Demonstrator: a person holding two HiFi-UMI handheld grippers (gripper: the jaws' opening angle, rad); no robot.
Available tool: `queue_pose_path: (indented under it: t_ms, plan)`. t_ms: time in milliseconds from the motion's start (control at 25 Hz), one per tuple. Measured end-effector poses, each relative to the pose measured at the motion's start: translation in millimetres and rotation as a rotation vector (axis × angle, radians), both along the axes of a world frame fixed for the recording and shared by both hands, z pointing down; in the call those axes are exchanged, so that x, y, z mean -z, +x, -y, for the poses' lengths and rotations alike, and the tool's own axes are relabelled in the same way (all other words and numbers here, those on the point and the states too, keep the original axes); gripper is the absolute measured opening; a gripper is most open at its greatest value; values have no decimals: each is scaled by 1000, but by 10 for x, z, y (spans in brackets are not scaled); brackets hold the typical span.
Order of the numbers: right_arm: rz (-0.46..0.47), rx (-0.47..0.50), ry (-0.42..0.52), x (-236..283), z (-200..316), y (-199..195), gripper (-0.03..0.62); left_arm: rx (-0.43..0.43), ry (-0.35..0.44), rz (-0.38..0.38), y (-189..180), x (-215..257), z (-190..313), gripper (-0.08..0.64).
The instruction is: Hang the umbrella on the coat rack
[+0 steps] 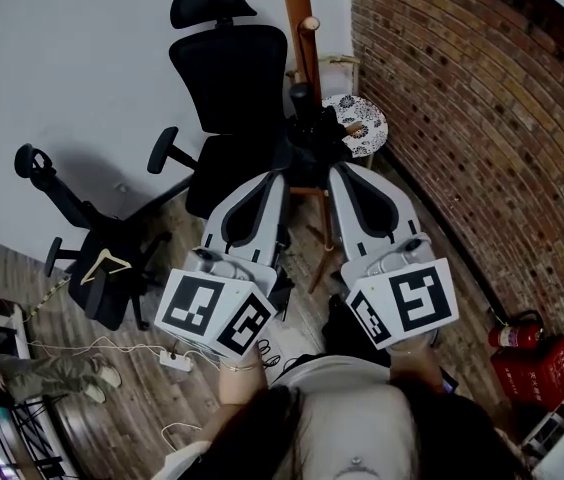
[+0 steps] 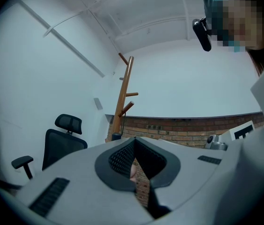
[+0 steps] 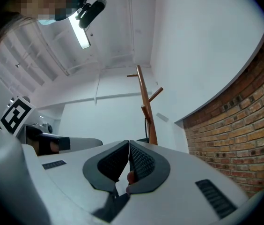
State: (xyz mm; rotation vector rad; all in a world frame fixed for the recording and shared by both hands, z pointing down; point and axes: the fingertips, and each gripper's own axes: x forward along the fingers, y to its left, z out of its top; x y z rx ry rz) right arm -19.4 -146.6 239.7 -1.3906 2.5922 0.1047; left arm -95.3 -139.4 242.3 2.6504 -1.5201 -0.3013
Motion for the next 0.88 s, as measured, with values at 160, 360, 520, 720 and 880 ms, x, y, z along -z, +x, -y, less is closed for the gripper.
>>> queue_pose_path:
  t_ms: [160, 360, 520, 720, 880]
  plan:
    - [0, 1, -7, -24, -133, 12, 37, 3, 0, -1, 7, -1, -141, 9]
    - [-2, 5, -8, -15, -295, 20, 37, 1, 5, 4, 33, 22, -303, 9]
    - [-9, 8, -8, -23, -427, 23, 35, -6, 7, 5, 64, 26, -424, 9]
    - [-16, 7, -6, -26, -567, 28, 35, -9, 13, 5, 84, 44, -561, 8]
    - [-16, 5, -4, -21, -652, 34, 35, -9, 14, 5, 91, 49, -649, 9]
